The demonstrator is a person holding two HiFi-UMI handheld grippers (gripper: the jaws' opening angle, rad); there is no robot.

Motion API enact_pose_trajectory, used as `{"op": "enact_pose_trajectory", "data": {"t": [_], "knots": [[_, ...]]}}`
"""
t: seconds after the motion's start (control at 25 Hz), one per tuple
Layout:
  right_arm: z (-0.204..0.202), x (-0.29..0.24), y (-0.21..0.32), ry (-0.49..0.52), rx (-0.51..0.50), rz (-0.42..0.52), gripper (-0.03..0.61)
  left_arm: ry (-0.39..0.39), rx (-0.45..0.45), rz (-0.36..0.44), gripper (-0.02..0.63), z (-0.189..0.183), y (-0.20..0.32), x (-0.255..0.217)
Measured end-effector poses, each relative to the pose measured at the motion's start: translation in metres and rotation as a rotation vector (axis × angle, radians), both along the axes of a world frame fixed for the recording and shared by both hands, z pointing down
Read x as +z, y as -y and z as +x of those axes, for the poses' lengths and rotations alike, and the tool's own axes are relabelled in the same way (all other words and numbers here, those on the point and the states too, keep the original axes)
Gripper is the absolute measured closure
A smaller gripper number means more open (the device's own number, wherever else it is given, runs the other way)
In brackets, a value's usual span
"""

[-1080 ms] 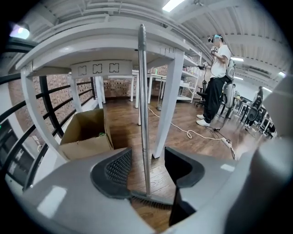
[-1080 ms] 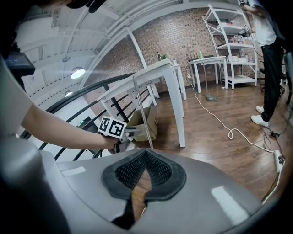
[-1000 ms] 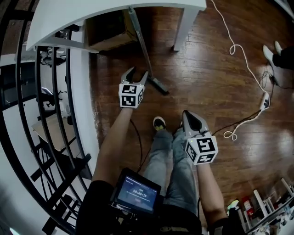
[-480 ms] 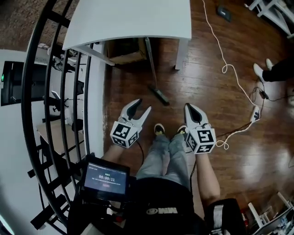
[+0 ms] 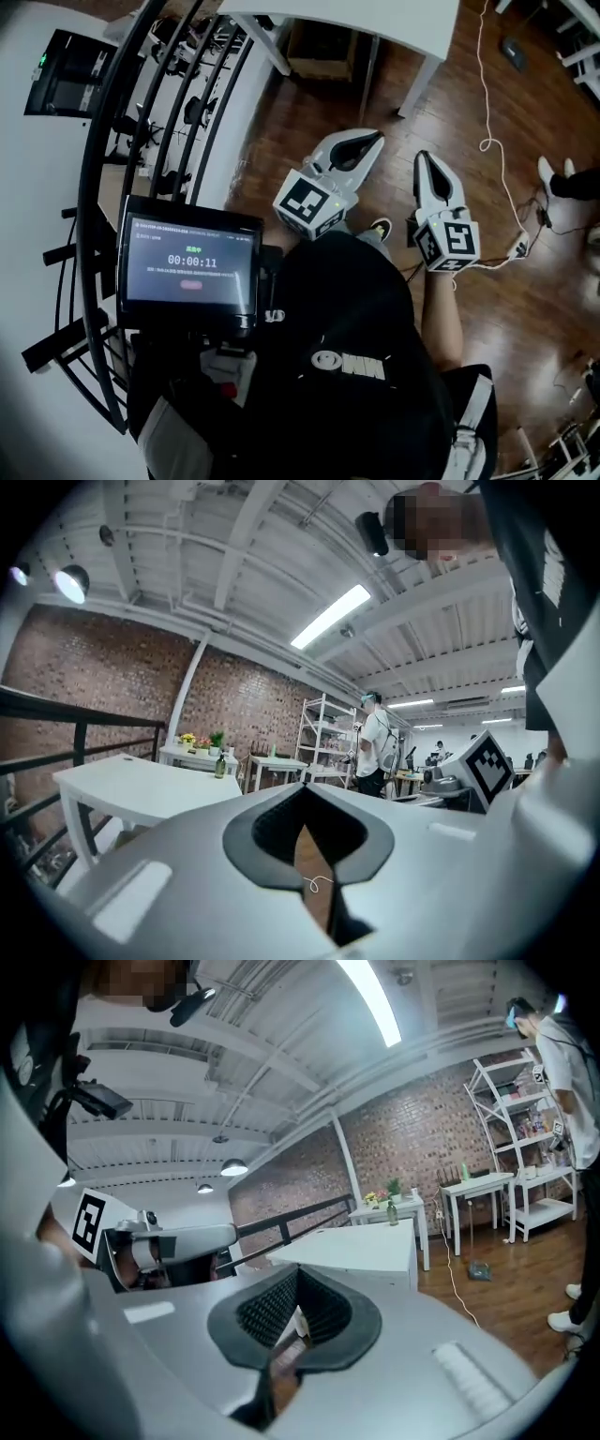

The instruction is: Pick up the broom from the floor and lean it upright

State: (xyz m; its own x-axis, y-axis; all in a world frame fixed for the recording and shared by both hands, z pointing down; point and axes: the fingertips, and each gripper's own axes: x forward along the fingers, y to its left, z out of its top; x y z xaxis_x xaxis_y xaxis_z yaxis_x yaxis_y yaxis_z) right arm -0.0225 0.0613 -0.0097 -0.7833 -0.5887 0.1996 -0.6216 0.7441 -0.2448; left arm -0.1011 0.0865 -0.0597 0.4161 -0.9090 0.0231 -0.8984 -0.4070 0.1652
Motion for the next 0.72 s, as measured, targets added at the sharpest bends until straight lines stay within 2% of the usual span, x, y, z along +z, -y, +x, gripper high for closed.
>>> {"op": "enact_pose_trajectory", "data": {"t": [0.24, 0.4, 0.6, 0.72], "knots": [[-0.016, -0.014, -0.019, 0.016, -0.034, 0.034, 0.574, 0.002, -0.038, 0.025, 0.597, 0.003, -0.014, -0.01], [-0.025, -0.025, -0.02, 0.01, -0.054, 0.078, 0.574, -0.009, -0.054, 0.011, 0.597, -0.001, -0.012, -0.009], [-0.035, -0.024, 0.007, 0.014, -0.047, 0.067, 0.574, -0.021, -0.064, -0.031, 0.597, -0.004, 0.013, 0.001], [-0.035, -0.025, 0.005, 0.029, -0.051, 0.076, 0.578, -0.032, -0.069, -0.047, 0.597, -0.001, 0.014, 0.003]]}}
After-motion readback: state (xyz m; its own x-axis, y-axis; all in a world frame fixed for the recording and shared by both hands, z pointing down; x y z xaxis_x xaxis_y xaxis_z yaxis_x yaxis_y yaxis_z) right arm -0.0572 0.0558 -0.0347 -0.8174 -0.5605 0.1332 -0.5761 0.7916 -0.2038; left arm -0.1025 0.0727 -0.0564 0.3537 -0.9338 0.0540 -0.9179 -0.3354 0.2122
